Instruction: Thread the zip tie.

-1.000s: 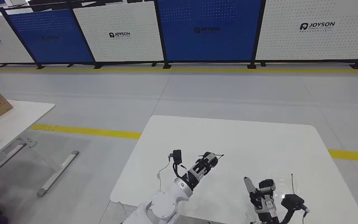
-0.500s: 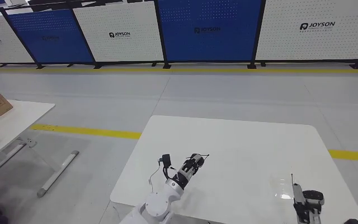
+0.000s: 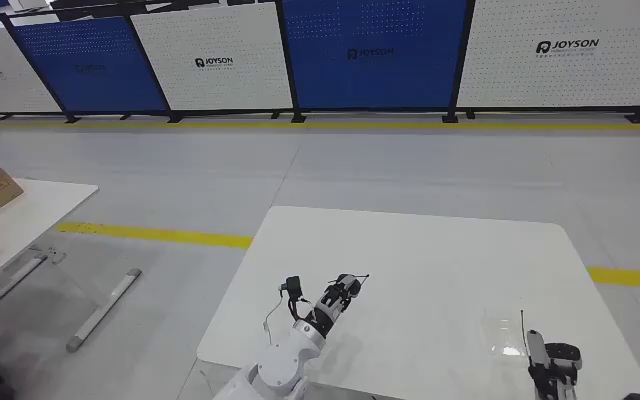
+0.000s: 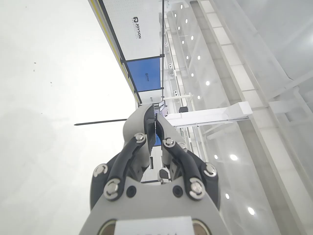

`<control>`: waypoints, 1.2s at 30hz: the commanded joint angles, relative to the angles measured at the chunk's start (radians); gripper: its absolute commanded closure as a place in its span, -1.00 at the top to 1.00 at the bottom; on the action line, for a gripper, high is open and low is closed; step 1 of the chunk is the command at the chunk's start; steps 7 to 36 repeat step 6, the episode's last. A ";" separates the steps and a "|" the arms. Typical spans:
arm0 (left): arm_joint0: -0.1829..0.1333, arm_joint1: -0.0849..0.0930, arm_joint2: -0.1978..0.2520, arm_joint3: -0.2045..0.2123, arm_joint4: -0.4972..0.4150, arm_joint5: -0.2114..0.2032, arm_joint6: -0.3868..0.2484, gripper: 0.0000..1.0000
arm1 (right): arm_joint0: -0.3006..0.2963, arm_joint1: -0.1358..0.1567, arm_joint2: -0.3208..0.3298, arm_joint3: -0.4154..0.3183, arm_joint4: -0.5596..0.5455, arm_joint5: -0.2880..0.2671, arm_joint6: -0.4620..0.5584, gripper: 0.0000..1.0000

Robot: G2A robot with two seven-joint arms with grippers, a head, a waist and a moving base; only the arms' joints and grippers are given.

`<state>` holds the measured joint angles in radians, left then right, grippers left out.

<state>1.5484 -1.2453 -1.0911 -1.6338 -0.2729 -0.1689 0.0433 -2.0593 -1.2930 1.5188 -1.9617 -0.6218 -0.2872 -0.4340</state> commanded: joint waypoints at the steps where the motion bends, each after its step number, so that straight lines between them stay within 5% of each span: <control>1: 0.000 0.000 0.000 0.000 0.000 0.000 0.000 -1.00 | 0.000 0.000 0.000 0.000 0.000 0.000 0.000 1.00; 36: 0.000 0.000 0.000 0.000 0.000 0.000 0.000 -1.00 | 0.000 0.000 0.000 0.000 0.000 0.000 0.000 1.00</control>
